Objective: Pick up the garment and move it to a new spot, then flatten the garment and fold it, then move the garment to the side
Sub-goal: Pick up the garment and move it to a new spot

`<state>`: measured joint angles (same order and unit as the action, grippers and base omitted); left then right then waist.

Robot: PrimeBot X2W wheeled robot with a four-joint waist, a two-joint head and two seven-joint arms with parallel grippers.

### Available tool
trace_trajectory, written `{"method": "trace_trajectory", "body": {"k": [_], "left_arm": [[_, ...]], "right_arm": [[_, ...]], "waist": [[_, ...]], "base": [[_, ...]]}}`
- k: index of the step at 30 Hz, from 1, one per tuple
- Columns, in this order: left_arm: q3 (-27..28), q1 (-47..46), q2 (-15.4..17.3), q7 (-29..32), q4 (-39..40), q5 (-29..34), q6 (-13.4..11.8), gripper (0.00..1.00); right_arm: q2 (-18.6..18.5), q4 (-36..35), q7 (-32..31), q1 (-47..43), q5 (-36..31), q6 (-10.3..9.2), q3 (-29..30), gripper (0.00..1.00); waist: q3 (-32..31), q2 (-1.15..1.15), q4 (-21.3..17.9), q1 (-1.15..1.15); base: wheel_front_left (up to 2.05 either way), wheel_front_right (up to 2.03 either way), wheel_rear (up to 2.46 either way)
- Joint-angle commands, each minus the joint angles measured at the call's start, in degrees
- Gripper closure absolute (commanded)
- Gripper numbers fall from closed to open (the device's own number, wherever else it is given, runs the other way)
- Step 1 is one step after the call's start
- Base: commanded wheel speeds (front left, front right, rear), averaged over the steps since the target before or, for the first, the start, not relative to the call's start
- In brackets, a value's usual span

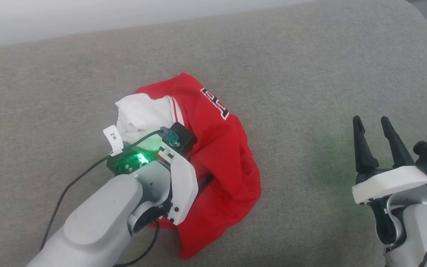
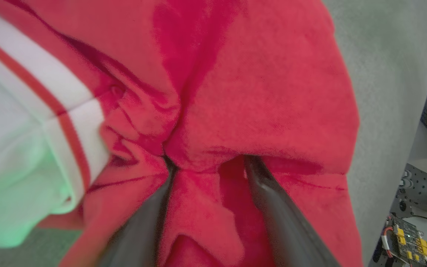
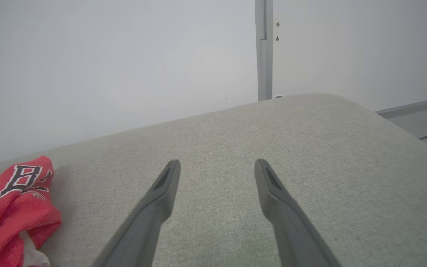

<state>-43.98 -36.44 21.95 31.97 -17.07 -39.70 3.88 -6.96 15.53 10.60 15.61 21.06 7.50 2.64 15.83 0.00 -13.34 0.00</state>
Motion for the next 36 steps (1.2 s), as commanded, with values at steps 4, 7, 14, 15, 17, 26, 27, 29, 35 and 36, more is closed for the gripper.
{"method": "trace_trajectory", "body": {"k": [4,7,14,15,17,26,27,29,35,36], "left_arm": [[0.89,-1.2,-0.01,-2.99,-1.05,-0.83,0.83,0.0],[1.35,-0.97,0.48,-5.28,0.43,-1.08,1.39,0.0],[5.28,2.57,3.8,-12.89,4.27,-1.52,0.21,0.0],[6.16,3.32,4.38,-14.26,4.78,-1.49,-0.27,0.0],[8.17,5.14,5.35,-17.44,5.68,-1.74,-1.4,0.0],[16.66,14.49,9.76,-31.39,7.68,-2.03,-7.34,0.0],[17.57,15.84,10.09,-32.93,7.75,-2.31,-7.97,0.0],[19.45,18.64,10.86,-35.79,7.48,-3.01,-8.87,0.0],[24.61,26.27,12.13,-43.69,7.1,-4.57,-11.21,0.0],[25.31,27.25,12.2,-44.52,7.49,-4.58,-11.56,0.0]], "right_arm": [[-0.89,0.64,0.12,-0.32,-0.08,-0.02,-0.29,0.0],[-1.28,0.64,-0.27,-1.4,-0.25,-0.02,-0.08,0.0],[-2.28,-0.59,-1.43,-3.27,-1.17,-0.02,0.24,0.0],[-2.43,-0.81,-1.55,-3.59,-1.28,-0.02,0.29,0.0],[-2.67,-1.1,-1.99,-4.28,-1.44,-0.02,0.57,0.0],[-3.4,-2.36,-3.15,-7.63,-2.17,-0.02,2.17,0.0],[-3.45,-2.54,-3.29,-8.08,-2.22,-0.02,2.41,0.0],[-3.44,-2.81,-3.36,-8.98,-2.36,-0.02,2.87,0.0],[-3.13,-3.62,-3.93,-11.32,-3.19,-0.02,4.35,0.0],[-3.06,-3.74,-3.99,-11.63,-3.34,-0.02,4.62,0.0]], "waist": [[-2.27,0.0,2.07,0.0],[-3.95,0.0,3.58,0.0],[-7.66,0.0,6.99,0.0],[-8.17,0.0,7.44,0.0],[-9.36,0.0,8.36,0.0],[-13.11,0.0,11.52,0.0],[-13.5,0.0,11.85,0.0],[-14.21,0.0,12.5,0.0],[-16.07,0.0,14.07,0.0],[-16.23,0.0,14.33,0.0]], "base": [[0.0,0.0,0.0],[0.0,0.0,0.0],[0.0,0.0,0.0],[0.0,0.0,0.0],[0.0,0.0,0.0],[0.0,0.0,0.0],[0.0,0.0,0.0],[0.0,0.0,0.0],[0.0,0.0,0.0],[0.0,0.0,0.0]]}}
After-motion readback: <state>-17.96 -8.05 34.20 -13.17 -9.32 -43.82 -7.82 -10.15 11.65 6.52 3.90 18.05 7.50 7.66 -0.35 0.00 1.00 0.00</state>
